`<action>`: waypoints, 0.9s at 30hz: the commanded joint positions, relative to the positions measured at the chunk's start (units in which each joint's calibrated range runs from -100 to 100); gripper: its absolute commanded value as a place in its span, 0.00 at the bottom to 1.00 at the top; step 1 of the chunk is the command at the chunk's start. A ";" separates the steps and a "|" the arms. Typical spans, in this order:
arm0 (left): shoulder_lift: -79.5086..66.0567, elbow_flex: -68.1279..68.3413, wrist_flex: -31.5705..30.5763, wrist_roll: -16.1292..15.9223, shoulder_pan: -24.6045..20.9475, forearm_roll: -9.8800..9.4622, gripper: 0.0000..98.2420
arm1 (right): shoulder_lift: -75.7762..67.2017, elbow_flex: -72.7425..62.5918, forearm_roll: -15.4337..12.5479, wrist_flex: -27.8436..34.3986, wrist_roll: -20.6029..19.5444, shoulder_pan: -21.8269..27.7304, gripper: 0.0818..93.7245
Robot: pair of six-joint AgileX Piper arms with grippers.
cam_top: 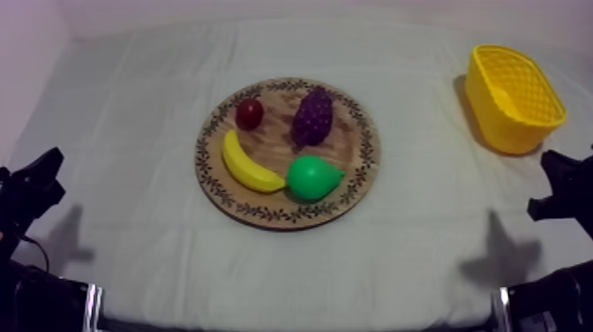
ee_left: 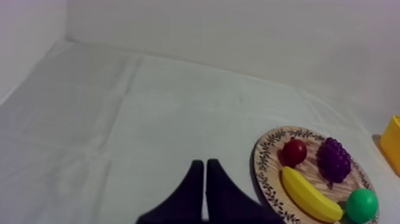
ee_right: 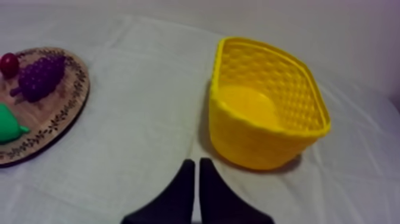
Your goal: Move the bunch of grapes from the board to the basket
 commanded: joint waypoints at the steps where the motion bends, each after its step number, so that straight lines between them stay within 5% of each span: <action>1: 0.00 -0.02 0.00 -0.01 -0.02 0.01 0.00 | 3.04 -4.55 1.06 1.16 -1.12 -2.05 0.00; 27: 0.00 -0.02 0.00 -0.01 -0.02 0.01 0.00 | 46.72 -51.51 9.34 11.63 -13.25 -16.28 0.00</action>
